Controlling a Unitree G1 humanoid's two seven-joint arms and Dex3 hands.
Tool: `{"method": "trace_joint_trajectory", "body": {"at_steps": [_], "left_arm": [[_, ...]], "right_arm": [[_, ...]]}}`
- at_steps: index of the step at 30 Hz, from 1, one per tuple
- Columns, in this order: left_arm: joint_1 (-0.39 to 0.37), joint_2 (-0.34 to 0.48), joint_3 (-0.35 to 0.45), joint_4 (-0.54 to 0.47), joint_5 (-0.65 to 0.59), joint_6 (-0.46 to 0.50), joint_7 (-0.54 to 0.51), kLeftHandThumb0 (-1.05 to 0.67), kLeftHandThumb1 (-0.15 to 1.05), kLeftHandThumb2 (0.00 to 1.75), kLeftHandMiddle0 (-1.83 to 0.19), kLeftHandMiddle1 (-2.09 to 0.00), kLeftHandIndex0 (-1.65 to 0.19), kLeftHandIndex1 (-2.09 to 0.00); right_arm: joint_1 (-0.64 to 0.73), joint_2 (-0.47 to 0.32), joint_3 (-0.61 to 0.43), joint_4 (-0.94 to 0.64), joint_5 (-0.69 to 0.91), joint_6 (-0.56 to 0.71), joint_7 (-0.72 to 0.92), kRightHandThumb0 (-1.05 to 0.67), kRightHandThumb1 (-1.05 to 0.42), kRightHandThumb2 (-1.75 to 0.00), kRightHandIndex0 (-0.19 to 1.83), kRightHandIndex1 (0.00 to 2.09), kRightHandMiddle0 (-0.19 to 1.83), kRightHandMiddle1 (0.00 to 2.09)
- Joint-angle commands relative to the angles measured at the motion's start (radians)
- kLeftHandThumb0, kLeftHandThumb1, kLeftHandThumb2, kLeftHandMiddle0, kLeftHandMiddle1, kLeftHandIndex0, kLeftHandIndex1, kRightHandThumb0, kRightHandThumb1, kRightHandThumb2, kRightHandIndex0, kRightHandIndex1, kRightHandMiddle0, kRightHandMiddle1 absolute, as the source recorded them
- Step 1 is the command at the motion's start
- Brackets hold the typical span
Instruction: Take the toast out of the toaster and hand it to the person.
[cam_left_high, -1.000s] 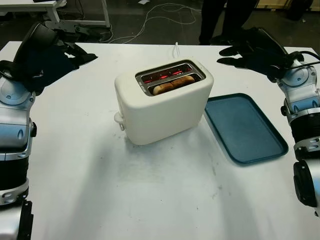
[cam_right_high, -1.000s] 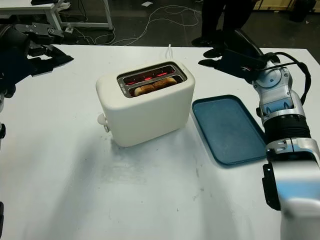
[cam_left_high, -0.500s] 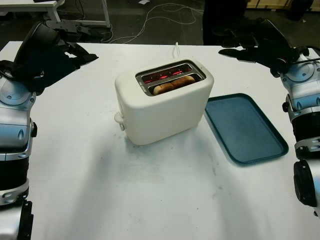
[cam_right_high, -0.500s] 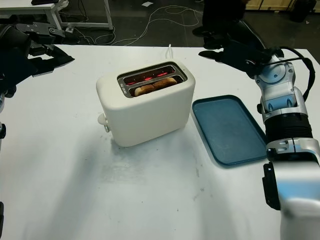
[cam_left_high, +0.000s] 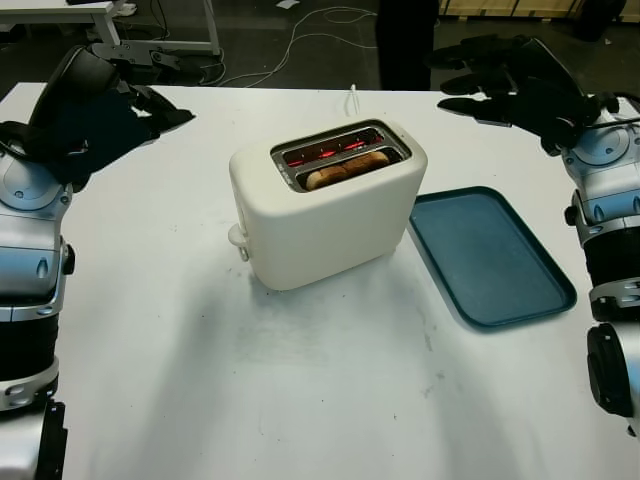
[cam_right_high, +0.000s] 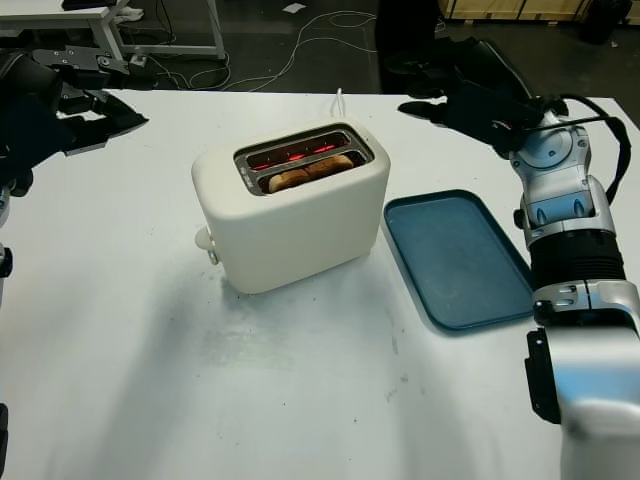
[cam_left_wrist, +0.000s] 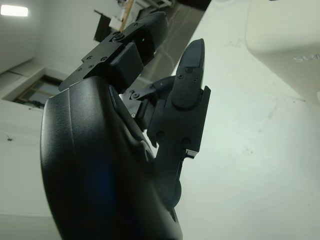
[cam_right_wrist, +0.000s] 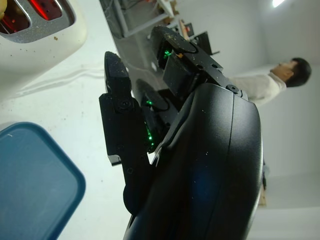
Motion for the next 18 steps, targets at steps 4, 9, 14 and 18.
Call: {"method": "trace_joint_trajectory", "body": {"at_steps": [4,9,14,18], "left_arm": [[-0.001,0.007,0.005,-0.012,0.002,-0.005,-0.001,-0.25,0.89,0.09,-0.51,-1.01,-0.72,-0.32],[-0.002,0.01,0.002,-0.007,0.008,-0.016,0.0,-0.22,0.88,0.09,-0.53,-1.02,-0.72,-0.34],[-0.004,0.004,0.004,-0.013,0.0,-0.001,-0.002,-0.2,0.89,0.1,-0.52,-1.01,-0.71,-0.35],[-0.006,0.006,0.002,-0.015,0.004,0.002,-0.002,-0.22,0.88,0.11,-0.52,-1.01,-0.71,-0.37]], "right_arm": [[0.008,0.004,-0.001,-0.002,0.008,-0.006,0.005,-0.21,-0.92,-0.1,0.77,0.09,0.69,0.01],[0.008,0.007,-0.007,-0.005,0.02,0.01,0.013,-0.23,-0.92,-0.09,0.76,0.09,0.68,0.0],[0.006,0.009,-0.01,-0.001,0.028,0.012,0.02,-0.23,-0.92,-0.08,0.75,0.08,0.68,0.0],[0.007,0.008,-0.005,-0.012,0.015,0.02,0.012,-0.23,-0.92,-0.08,0.75,0.08,0.68,0.0]]}}
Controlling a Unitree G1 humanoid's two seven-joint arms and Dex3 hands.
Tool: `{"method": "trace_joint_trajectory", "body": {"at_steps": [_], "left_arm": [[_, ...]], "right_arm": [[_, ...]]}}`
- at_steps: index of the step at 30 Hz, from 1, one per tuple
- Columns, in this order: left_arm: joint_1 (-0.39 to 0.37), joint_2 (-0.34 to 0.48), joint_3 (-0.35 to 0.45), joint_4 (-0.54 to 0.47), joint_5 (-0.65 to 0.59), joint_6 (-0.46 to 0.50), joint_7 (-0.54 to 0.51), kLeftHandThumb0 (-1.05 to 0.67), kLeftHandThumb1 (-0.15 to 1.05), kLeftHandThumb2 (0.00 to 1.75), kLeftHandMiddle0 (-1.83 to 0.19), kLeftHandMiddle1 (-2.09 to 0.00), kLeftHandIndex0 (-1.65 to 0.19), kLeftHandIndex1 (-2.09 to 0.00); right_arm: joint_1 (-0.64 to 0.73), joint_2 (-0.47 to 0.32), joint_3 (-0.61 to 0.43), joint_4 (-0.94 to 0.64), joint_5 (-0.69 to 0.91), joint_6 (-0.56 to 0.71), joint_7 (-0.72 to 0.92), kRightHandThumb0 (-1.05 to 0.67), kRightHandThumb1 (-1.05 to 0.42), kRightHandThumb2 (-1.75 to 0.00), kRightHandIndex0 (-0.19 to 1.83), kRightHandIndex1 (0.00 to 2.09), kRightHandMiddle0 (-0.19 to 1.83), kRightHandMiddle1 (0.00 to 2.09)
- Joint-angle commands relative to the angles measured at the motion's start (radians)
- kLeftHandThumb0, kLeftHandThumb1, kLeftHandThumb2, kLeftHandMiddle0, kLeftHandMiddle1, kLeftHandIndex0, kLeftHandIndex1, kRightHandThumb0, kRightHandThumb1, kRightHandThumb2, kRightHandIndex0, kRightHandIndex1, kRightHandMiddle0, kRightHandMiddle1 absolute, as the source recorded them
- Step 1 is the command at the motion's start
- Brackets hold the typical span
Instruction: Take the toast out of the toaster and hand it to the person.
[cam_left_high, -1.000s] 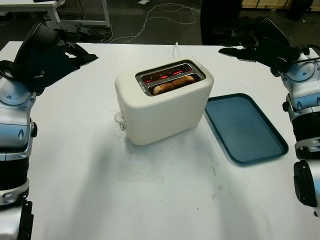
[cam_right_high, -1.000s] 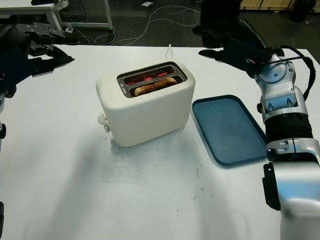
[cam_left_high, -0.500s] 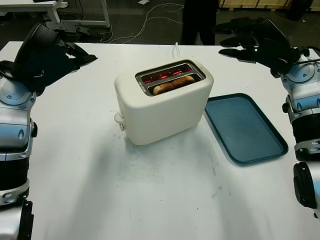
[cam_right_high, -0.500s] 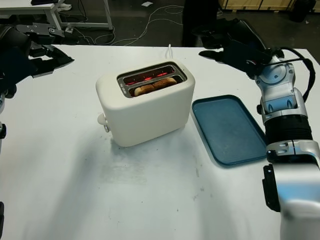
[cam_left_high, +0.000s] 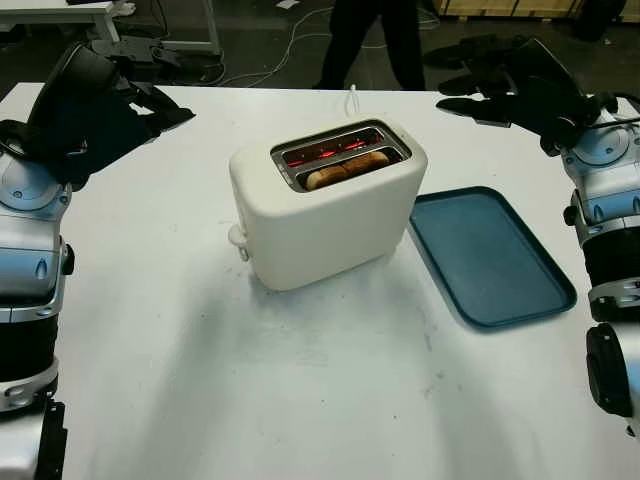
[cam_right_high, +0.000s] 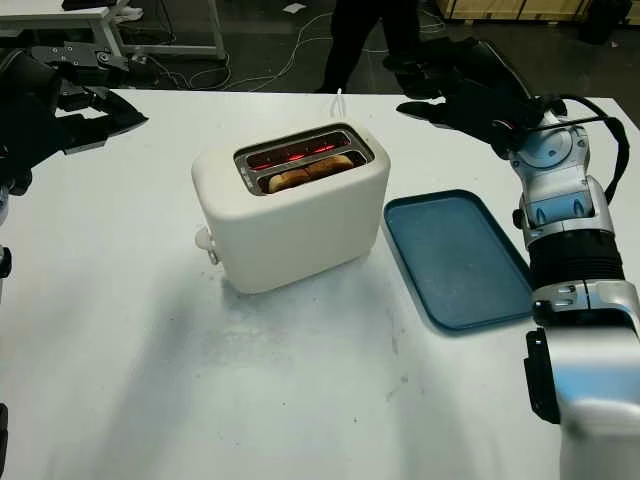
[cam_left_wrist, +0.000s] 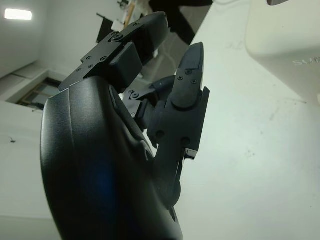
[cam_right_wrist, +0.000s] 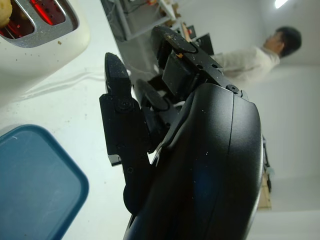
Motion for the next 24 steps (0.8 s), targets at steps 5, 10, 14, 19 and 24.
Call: {"method": "trace_joint_trajectory", "body": {"at_steps": [5,10,14,19,24], "left_arm": [[-0.004,0.019,0.0,0.014,0.013,-0.05,0.001,-0.21,0.87,0.11,-0.55,-1.02,-0.72,-0.39],[0.002,0.012,0.008,0.018,0.002,-0.049,-0.004,-0.19,0.87,0.13,-0.57,-1.01,-0.71,-0.41],[-0.001,0.004,0.008,-0.001,0.0,0.006,-0.004,-0.19,0.88,0.14,-0.52,-0.98,-0.68,-0.41],[0.0,-0.006,0.012,0.017,-0.01,-0.021,0.006,-0.24,0.87,0.14,-0.53,-0.99,-0.67,-0.43],[0.0,-0.003,0.011,0.021,-0.004,-0.033,0.007,-0.24,0.87,0.15,-0.52,-0.99,-0.67,-0.45]], "right_arm": [[0.005,0.001,0.0,-0.015,-0.004,0.013,-0.003,-0.23,-0.92,-0.09,0.75,0.08,0.68,0.0],[0.006,0.004,-0.002,0.007,0.001,-0.027,-0.003,-0.23,-0.92,-0.08,0.77,0.09,0.7,0.01],[0.007,0.008,-0.003,0.006,0.009,-0.015,0.003,-0.21,-0.92,-0.1,0.76,0.08,0.69,0.0],[0.01,0.006,-0.001,0.002,0.008,-0.015,0.008,-0.22,-0.92,-0.11,0.75,0.08,0.68,0.0],[0.016,0.01,-0.007,-0.008,0.015,-0.009,0.006,-0.19,-0.92,-0.1,0.75,0.07,0.68,0.0]]}}
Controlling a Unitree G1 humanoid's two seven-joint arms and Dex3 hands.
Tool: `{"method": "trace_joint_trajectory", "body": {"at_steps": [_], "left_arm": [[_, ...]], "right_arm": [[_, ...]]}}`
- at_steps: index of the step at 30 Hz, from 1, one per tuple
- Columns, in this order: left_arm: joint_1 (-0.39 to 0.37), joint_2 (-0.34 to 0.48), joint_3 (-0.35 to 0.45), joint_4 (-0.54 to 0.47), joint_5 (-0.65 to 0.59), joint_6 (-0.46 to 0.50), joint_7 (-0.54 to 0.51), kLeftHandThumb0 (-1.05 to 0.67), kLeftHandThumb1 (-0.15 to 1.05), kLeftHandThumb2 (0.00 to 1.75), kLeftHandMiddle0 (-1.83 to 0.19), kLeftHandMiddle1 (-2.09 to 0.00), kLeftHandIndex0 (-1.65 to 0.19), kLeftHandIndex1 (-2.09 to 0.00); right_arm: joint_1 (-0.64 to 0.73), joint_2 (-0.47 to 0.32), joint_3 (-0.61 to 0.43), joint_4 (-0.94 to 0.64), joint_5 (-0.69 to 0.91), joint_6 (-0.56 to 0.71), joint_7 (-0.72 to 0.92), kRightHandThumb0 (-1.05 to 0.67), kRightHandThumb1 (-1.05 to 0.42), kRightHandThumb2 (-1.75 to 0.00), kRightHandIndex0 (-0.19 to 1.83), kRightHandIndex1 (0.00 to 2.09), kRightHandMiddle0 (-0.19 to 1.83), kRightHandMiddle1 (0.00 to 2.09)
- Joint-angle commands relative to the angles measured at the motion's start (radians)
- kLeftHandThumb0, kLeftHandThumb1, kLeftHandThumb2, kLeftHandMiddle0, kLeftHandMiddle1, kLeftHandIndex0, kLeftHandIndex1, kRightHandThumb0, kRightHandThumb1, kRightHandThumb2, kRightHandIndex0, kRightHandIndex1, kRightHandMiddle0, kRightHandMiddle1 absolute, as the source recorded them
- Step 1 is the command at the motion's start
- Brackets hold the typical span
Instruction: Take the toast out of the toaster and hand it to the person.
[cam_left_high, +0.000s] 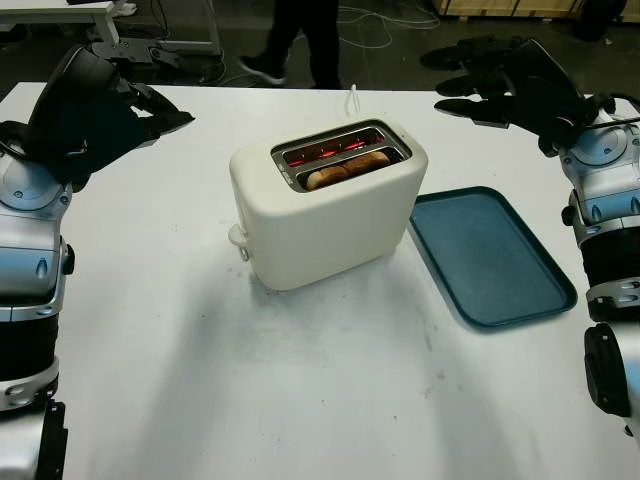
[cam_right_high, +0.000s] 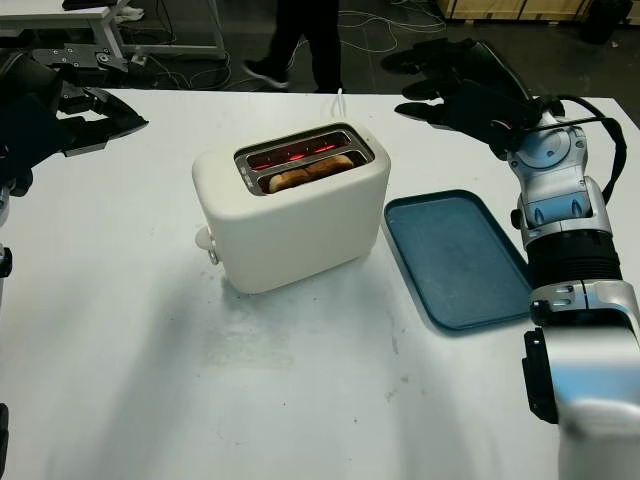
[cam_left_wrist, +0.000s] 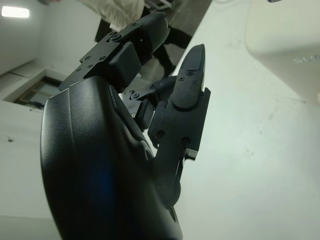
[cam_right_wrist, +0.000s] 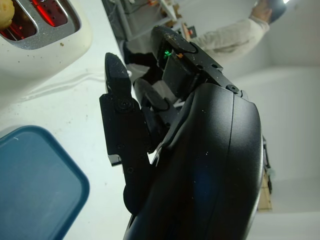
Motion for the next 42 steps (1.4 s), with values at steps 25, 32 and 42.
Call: {"method": "trace_joint_trajectory", "body": {"at_steps": [25,32,42], "left_arm": [[-0.015,0.017,-0.003,-0.009,0.009,0.016,-0.009,-0.17,0.84,0.2,-0.54,-0.97,-0.64,-0.51],[-0.019,0.002,0.006,-0.008,-0.013,0.039,-0.006,-0.22,0.83,0.21,-0.52,-0.97,-0.62,-0.51],[-0.015,0.004,-0.001,-0.009,-0.008,0.032,0.003,-0.19,0.82,0.22,-0.51,-0.99,-0.61,-0.54]], "right_arm": [[0.019,0.007,-0.011,-0.021,0.013,0.001,0.0,-0.19,-0.92,-0.08,0.74,0.06,0.7,0.01],[0.017,0.009,-0.011,-0.02,0.014,0.004,0.0,-0.15,-0.92,-0.08,0.73,0.06,0.69,0.0],[0.017,0.009,-0.013,-0.003,0.021,-0.016,0.006,-0.17,-0.92,-0.08,0.74,0.06,0.69,0.01]]}}
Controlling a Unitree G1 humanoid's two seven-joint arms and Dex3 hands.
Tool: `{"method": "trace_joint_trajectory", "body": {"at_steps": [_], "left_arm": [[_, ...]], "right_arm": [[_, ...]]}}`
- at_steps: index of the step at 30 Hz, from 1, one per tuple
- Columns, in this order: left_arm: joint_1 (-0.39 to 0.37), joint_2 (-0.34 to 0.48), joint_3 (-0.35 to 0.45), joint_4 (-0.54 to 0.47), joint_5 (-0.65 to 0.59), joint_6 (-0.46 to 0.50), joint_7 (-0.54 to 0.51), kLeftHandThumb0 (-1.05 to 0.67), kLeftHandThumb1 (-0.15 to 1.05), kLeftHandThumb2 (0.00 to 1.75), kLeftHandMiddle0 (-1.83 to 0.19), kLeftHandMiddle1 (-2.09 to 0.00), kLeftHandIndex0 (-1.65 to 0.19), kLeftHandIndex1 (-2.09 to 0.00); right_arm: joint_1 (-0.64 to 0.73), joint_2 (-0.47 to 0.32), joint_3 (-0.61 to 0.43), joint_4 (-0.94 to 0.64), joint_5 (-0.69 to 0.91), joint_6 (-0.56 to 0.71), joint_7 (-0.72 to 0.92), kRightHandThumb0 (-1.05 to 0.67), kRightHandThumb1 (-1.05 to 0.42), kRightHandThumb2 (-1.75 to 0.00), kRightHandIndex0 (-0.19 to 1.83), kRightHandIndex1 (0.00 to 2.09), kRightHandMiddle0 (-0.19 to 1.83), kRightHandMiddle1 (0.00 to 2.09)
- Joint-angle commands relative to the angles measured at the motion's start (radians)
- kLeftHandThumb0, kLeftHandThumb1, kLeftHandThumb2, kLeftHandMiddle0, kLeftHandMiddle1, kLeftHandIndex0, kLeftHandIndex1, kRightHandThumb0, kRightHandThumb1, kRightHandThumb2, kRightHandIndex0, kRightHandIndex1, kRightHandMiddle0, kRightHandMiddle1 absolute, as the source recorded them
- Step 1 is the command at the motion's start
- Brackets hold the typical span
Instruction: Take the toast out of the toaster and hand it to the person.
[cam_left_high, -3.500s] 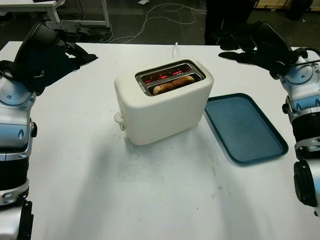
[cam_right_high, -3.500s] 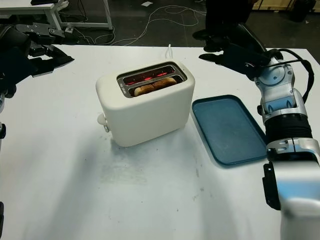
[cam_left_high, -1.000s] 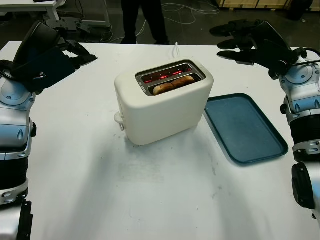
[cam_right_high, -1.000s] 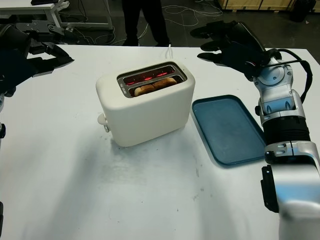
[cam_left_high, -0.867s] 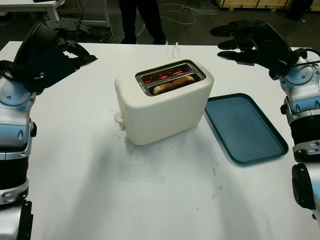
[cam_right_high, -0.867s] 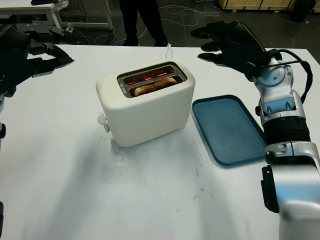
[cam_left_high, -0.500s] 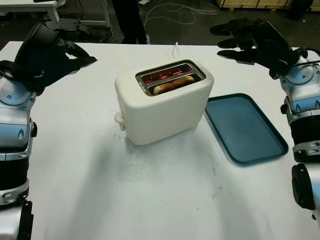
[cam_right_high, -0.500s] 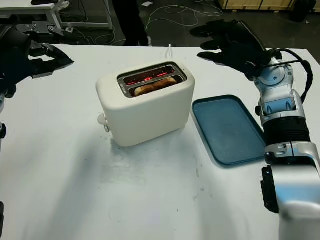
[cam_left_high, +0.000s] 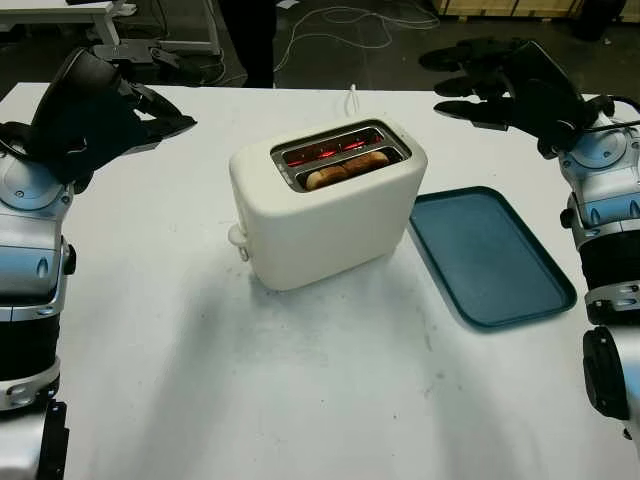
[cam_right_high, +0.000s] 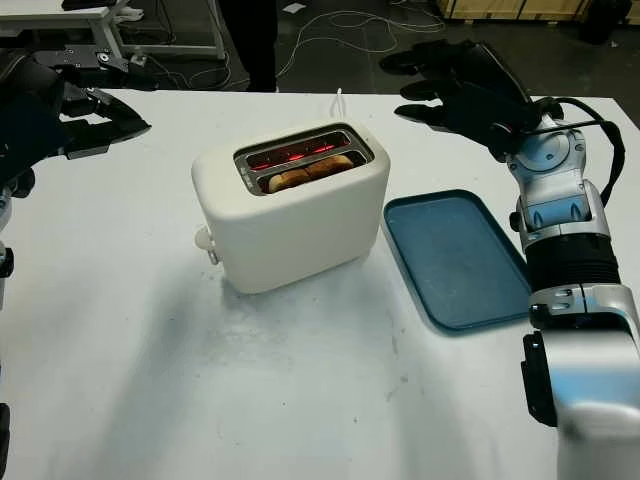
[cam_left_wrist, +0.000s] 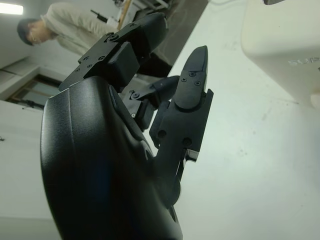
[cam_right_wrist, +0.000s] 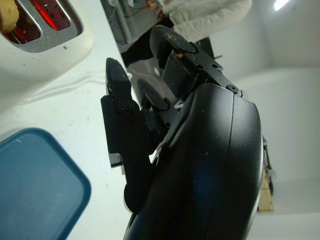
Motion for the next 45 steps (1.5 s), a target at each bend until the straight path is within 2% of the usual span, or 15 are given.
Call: {"method": "trace_joint_trajectory", "body": {"at_steps": [1,4,11,19,23,29,45], "left_arm": [[-0.011,0.011,-0.002,-0.004,0.015,-0.025,0.008,-0.19,0.82,0.22,-0.52,-0.99,-0.62,-0.54],[-0.009,0.017,-0.005,-0.006,0.024,-0.035,0.008,-0.18,0.82,0.23,-0.54,-1.0,-0.63,-0.55],[-0.005,-0.015,0.018,-0.025,-0.013,0.014,0.017,-0.16,0.82,0.25,-0.5,-0.99,-0.59,-0.55],[0.011,0.007,0.006,-0.013,0.021,-0.065,0.026,-0.15,0.79,0.28,-0.52,-1.02,-0.61,-0.6],[0.014,-0.009,0.025,0.004,-0.005,-0.08,0.029,-0.17,0.77,0.31,-0.51,-1.02,-0.59,-0.61],[0.016,-0.021,0.031,-0.002,-0.013,-0.072,0.035,-0.16,0.66,0.51,-0.44,-1.11,-0.52,-0.71],[0.015,-0.007,0.019,0.011,0.012,-0.095,0.032,-0.11,0.62,0.57,-0.46,-1.1,-0.51,-0.77]], "right_arm": [[0.003,0.005,-0.008,0.014,0.017,-0.016,0.007,-0.17,-0.92,-0.08,0.74,0.06,0.69,0.01],[0.006,0.005,-0.008,0.011,0.021,-0.015,0.009,-0.19,-0.92,-0.08,0.74,0.06,0.69,0.01],[0.009,0.001,-0.001,0.012,0.023,-0.024,0.014,-0.19,-0.92,-0.09,0.73,0.05,0.68,0.0],[0.018,0.004,0.004,0.012,0.021,-0.019,0.011,-0.21,-0.92,-0.09,0.74,0.06,0.68,0.0],[0.016,0.005,0.002,0.031,0.026,-0.031,0.016,-0.23,-0.92,-0.08,0.74,0.05,0.68,0.0],[0.012,0.005,0.001,0.04,0.027,-0.032,0.018,-0.22,-0.92,-0.07,0.74,0.05,0.69,0.01],[-0.001,0.005,0.001,0.104,0.028,-0.076,0.022,-0.24,-0.92,-0.07,0.77,0.06,0.73,0.02]]}}
